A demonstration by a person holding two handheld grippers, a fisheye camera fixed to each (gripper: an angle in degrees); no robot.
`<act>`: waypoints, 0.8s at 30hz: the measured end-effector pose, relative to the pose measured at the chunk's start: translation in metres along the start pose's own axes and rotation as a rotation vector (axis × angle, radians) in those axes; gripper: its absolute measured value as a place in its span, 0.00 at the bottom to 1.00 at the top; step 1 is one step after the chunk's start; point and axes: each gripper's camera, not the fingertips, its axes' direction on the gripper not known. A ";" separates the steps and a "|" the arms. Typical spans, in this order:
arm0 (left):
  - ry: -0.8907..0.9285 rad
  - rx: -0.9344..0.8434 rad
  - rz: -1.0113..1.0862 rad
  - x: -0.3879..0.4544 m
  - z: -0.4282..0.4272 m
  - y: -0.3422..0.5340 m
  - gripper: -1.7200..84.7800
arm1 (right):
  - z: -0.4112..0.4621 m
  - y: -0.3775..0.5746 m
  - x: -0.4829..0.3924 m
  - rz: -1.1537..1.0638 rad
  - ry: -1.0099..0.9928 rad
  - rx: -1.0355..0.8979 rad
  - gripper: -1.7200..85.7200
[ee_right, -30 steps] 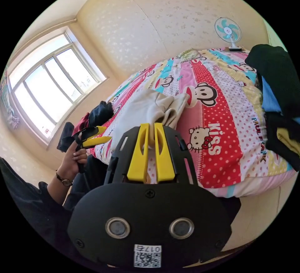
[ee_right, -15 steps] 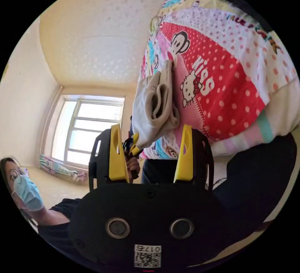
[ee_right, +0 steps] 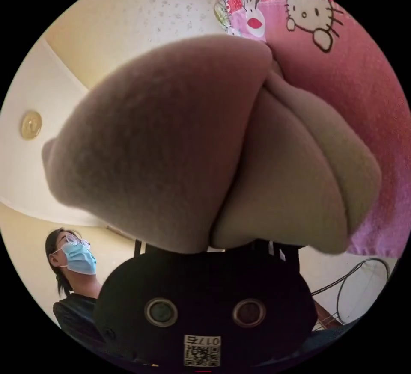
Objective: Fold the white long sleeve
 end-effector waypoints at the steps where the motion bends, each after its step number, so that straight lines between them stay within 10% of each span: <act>1: -0.013 0.004 0.002 -0.003 -0.008 0.002 0.14 | -0.002 0.001 -0.015 -0.060 0.007 -0.001 0.27; 11: -0.732 0.411 -0.212 -0.104 -0.121 0.019 0.11 | 0.114 -0.017 -0.154 -0.482 -0.134 -0.195 0.23; 24: -0.805 0.559 -0.101 -0.130 -0.095 0.038 0.01 | 0.597 -0.052 -0.046 -0.367 0.087 -0.536 0.19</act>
